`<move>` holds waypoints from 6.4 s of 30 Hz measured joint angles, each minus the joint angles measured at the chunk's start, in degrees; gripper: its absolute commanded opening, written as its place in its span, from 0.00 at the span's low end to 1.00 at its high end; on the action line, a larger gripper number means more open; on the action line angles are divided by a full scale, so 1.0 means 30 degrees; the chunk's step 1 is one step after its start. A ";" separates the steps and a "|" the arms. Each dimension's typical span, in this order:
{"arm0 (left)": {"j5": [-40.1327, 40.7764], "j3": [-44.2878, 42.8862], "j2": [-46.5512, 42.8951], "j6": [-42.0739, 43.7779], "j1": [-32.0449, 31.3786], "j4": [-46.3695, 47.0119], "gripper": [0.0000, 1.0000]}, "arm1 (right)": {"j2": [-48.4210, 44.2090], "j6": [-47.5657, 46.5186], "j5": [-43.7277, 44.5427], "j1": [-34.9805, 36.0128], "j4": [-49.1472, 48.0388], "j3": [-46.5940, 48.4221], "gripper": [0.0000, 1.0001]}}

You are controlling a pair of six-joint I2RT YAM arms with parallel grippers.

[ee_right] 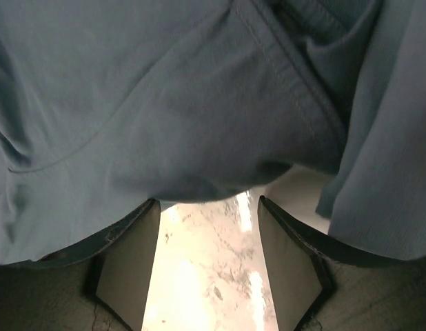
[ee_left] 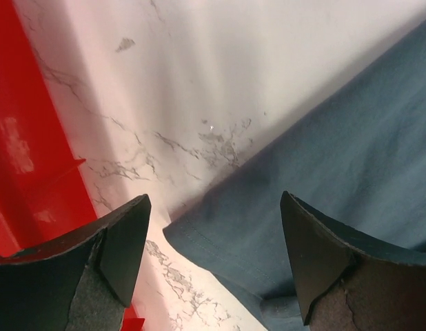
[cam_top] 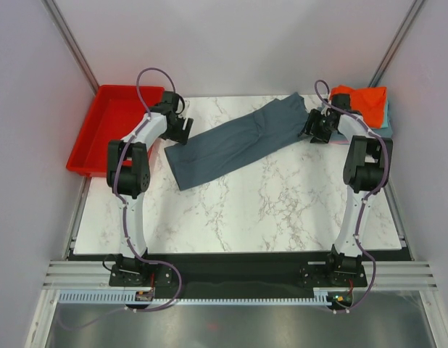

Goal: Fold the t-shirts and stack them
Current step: Fold the tshirt

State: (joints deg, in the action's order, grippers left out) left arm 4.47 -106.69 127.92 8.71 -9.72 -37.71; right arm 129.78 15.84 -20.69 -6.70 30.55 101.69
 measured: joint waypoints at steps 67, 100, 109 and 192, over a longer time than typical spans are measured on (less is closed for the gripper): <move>-0.8051 1.5140 -1.1052 0.0204 -1.0258 -0.2900 0.02 | 0.7650 0.0889 -0.0109 0.4248 -0.2958 1.0914 0.12; -0.7125 1.1555 -1.3974 -0.1996 -0.8903 -0.2229 0.84 | -1.1912 0.4379 -0.2812 0.2222 -0.5931 -1.1169 0.56; -0.7701 1.4105 -1.4149 -0.5311 -0.6309 -0.1392 0.80 | -1.7478 0.8298 -0.4364 0.2390 -0.5231 -2.1041 0.57; -1.3544 0.9843 -0.9122 -1.2502 -0.1785 0.2732 0.02 | -1.5205 0.6280 -0.4524 0.4350 -0.3993 -1.5868 0.00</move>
State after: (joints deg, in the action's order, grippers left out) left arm -36.16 -77.17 100.55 -28.80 -15.07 -29.52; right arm 84.16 34.68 -34.26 6.35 18.57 54.08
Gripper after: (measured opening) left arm 0.026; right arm 0.011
